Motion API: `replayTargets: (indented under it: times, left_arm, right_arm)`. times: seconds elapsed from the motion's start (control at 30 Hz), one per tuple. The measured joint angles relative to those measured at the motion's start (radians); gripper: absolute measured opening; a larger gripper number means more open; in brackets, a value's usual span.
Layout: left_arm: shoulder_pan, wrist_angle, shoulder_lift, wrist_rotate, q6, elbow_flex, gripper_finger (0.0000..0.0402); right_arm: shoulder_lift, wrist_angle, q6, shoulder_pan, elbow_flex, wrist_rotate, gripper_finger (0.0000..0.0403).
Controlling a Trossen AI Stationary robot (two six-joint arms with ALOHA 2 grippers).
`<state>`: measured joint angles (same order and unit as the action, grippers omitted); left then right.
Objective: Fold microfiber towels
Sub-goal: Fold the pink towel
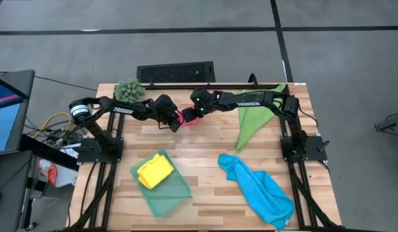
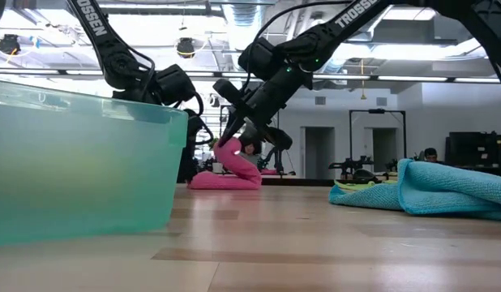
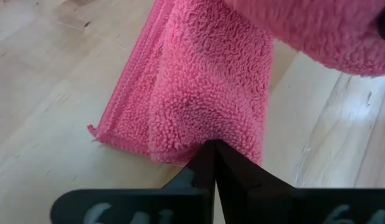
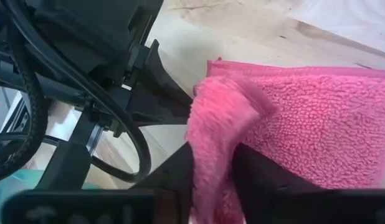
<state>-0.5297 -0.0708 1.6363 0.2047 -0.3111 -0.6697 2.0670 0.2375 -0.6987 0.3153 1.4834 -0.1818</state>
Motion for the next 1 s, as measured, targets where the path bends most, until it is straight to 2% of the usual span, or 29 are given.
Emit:
replayTargets:
  times: [0.2, 0.4, 0.57, 0.77, 0.9, 1.0]
  left_arm:
    - [0.000, 0.000, 0.000, -0.001, 0.000, 0.000, 0.0000]
    - [0.000, 0.000, 0.000, -0.002, 0.000, 0.000, 0.0000]
    - [0.000, 0.000, 0.000, -0.001, -0.009, 0.000, 0.0000]
    - [-0.016, 0.016, -0.015, 0.087, -0.027, 0.000, 0.0000]
    - [-0.045, 0.038, -0.073, 0.139, -0.053, -0.006, 0.0000]
    - [-0.061, 0.108, -0.122, 0.156, -0.077, -0.022, 0.0000]
  right_arm:
    - [0.000, -0.029, 0.000, 0.000, 0.000, 0.000, 0.0185]
    - [0.000, -0.079, 0.000, 0.001, 0.000, 0.017, 0.0214]
    - [-0.004, -0.108, 0.056, 0.003, 0.000, 0.041, 0.0215]
    - [-0.084, 0.011, 0.297, 0.001, 0.002, 0.031, 0.0208]
    - [-0.083, 0.055, 0.413, -0.026, 0.000, 0.100, 0.0200]
    - [-0.078, 0.079, 0.421, -0.035, 0.000, 0.127, 0.0194]
